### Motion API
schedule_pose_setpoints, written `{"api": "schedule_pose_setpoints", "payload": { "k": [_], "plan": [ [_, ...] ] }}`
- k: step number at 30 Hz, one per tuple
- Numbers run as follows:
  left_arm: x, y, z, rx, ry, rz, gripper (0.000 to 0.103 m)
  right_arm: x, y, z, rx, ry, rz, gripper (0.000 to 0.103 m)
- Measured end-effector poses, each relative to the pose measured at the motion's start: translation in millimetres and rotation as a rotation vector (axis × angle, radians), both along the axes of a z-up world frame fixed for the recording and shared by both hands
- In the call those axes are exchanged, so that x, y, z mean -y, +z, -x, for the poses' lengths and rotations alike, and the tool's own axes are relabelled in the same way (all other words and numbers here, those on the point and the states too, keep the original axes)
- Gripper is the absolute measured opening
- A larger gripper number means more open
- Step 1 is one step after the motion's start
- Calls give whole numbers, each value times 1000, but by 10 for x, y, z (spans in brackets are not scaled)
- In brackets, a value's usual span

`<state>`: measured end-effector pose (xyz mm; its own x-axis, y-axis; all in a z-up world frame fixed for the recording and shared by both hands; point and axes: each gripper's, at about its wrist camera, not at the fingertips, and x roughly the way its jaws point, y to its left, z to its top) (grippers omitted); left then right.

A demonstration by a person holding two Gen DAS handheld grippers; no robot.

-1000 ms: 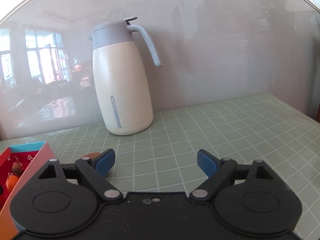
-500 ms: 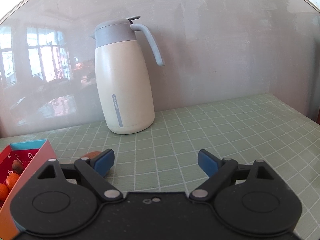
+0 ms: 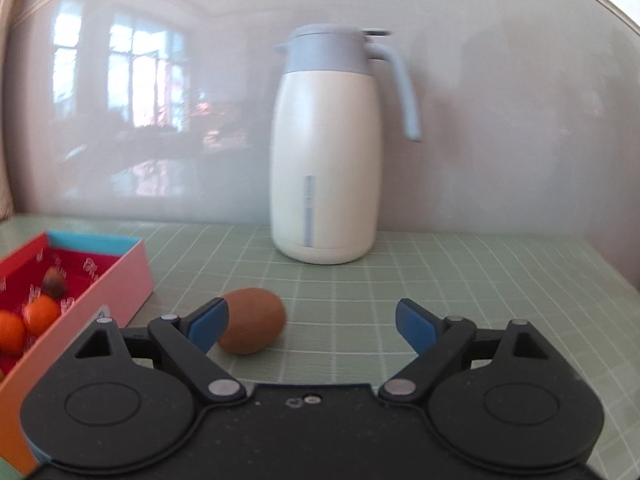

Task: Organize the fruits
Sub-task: 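Reach the right gripper to the brown kiwi and close on it, then carry the kiwi with the right gripper into the red box and release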

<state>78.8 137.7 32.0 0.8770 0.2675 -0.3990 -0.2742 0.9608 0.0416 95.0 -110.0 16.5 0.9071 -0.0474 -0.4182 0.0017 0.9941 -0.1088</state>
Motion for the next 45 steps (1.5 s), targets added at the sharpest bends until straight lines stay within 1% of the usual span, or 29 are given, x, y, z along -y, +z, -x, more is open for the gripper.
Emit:
{"api": "schedule_pose_setpoints", "payload": {
  "k": [7,13,15,17,21,22,24,27,33,39,45],
  "plan": [
    [-378,-34,23,-18,92,27,103,-236,-84,-113,-35,48,41,90],
    [-615,-73,57,-35,141,32,103,-306,-167,-264,-75,47,50,88],
    [-665,-81,60,-37,154,31,103,-287,-189,-336,-98,44,31,82],
    [-703,-86,64,-38,161,30,103,-273,-211,-401,-121,43,19,78],
    [-766,-100,50,-39,172,34,103,-269,-251,-489,-151,38,11,74],
    [-769,-101,48,-39,172,33,103,-269,-266,-516,-163,38,15,71],
    [-771,-100,48,-39,170,33,103,-268,-285,-539,-177,59,2,60],
    [-766,-93,54,-35,168,32,103,-302,-276,-530,-180,59,13,58],
    [-758,-93,59,-33,164,33,103,-306,-188,-409,-172,67,7,57],
    [-708,-70,60,-28,151,32,103,-379,9,-184,-116,122,15,57],
    [-676,-72,80,-33,143,24,103,-582,147,-27,-88,191,-22,57]
  ]
}}
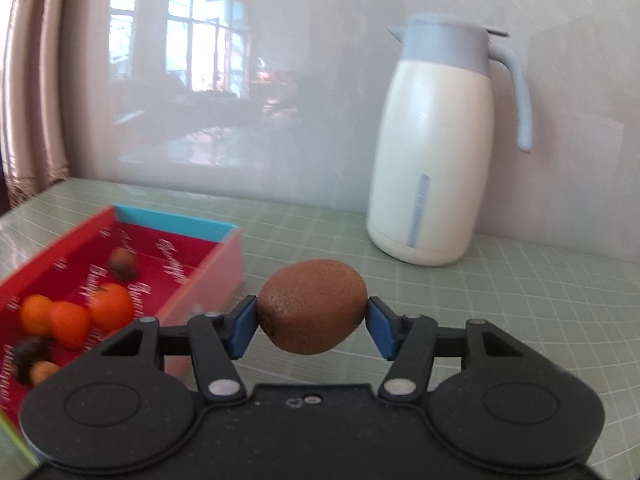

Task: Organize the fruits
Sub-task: 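Carry the kiwi with the right gripper into the red box and release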

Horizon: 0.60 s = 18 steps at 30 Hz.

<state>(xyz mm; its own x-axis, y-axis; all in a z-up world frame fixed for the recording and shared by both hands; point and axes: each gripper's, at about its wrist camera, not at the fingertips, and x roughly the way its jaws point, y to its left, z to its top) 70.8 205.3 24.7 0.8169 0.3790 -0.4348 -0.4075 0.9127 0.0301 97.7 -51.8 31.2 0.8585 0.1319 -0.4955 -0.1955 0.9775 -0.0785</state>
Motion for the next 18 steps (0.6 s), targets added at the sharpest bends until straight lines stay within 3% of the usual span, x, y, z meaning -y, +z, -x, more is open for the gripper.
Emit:
{"api": "schedule_pose_setpoints", "payload": {
  "k": [10,18],
  "plan": [
    [6,-9,100,-9,1,-10,103,-486,82,175,31,149,-33,57],
    [-30,-20,144,-14,8,-15,103,-795,-12,212,-2,212,-36,57]
  ]
}}
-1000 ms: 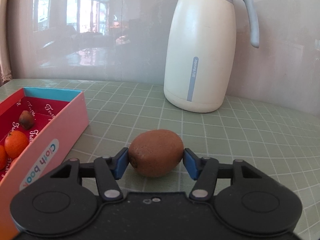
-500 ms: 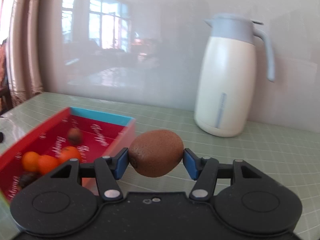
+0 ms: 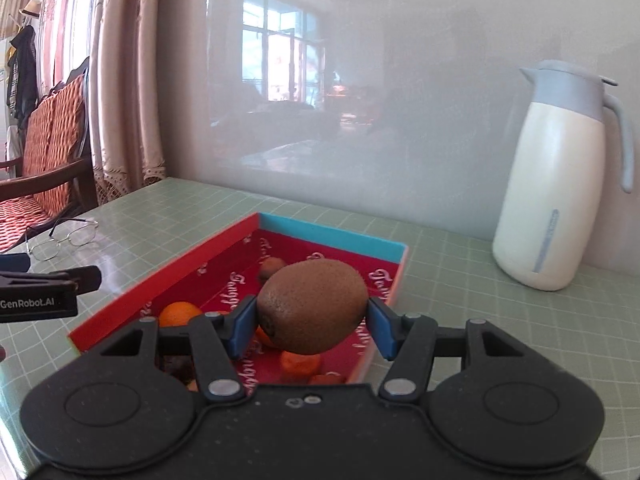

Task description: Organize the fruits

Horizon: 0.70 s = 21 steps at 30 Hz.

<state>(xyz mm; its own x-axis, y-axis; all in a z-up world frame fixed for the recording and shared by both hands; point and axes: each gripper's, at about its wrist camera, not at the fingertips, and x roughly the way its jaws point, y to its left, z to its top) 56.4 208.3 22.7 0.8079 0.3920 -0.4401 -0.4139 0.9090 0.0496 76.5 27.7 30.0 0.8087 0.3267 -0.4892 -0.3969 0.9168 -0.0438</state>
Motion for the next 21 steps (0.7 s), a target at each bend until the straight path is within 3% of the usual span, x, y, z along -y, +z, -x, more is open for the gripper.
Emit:
{"api": "schedule_pose_setpoints", "payload": {
  "k": [8,10,11,12,17,21],
  "plan": [
    [-7,-11,14,-7,-3,-5,103,-164,-85,-5,-37,1,-8,60],
    [0,-9,17,-5,-7,-4,103,-148,-24,33,2,-8,-9,69],
    [6,-6,17,-5,-9,-3,103,-125,6,54,22,-14,-13,80],
    [16,-4,18,-4,-13,0,103,-92,33,71,42,-22,-16,85],
    [188,44,43,19,-68,25,103,215,149,106,89,-96,-16,85],
    [491,74,75,32,-143,26,103,662,205,236,122,-191,-47,93]
  ]
}}
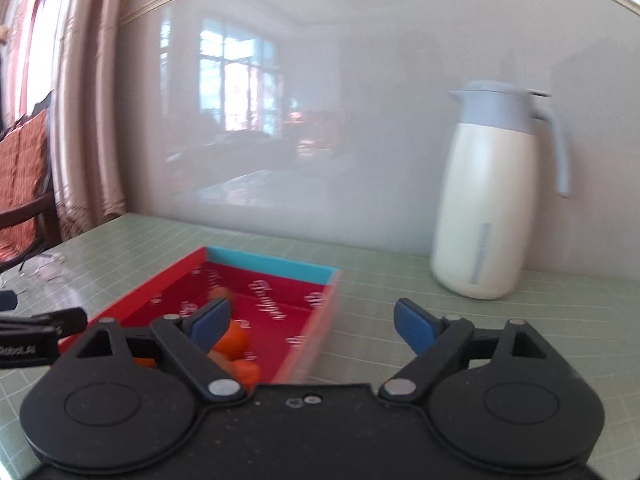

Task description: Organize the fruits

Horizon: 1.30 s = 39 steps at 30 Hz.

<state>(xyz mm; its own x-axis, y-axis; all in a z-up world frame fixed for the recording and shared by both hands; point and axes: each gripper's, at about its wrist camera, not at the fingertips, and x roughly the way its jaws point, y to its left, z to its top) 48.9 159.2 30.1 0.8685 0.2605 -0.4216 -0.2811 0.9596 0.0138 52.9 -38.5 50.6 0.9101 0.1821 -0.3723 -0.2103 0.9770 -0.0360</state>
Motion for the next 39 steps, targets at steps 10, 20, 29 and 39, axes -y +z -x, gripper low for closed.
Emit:
{"api": "schedule_pose_setpoints", "payload": {
  "k": [10,20,29,39],
  "plan": [
    [818,49,320,1,-117,-28,103,807,-119,616,15,-129,-31,94],
    [1031,110,937,-6,-188,-76,103,962,-107,1289,17,-153,-5,94],
    [933,122,1109,45,-169,-63,103,751,-123,1293,65,-73,56,98],
    [970,72,1160,95,-161,-95,103,562,-228,1095,24,-41,45,98]
  ]
}}
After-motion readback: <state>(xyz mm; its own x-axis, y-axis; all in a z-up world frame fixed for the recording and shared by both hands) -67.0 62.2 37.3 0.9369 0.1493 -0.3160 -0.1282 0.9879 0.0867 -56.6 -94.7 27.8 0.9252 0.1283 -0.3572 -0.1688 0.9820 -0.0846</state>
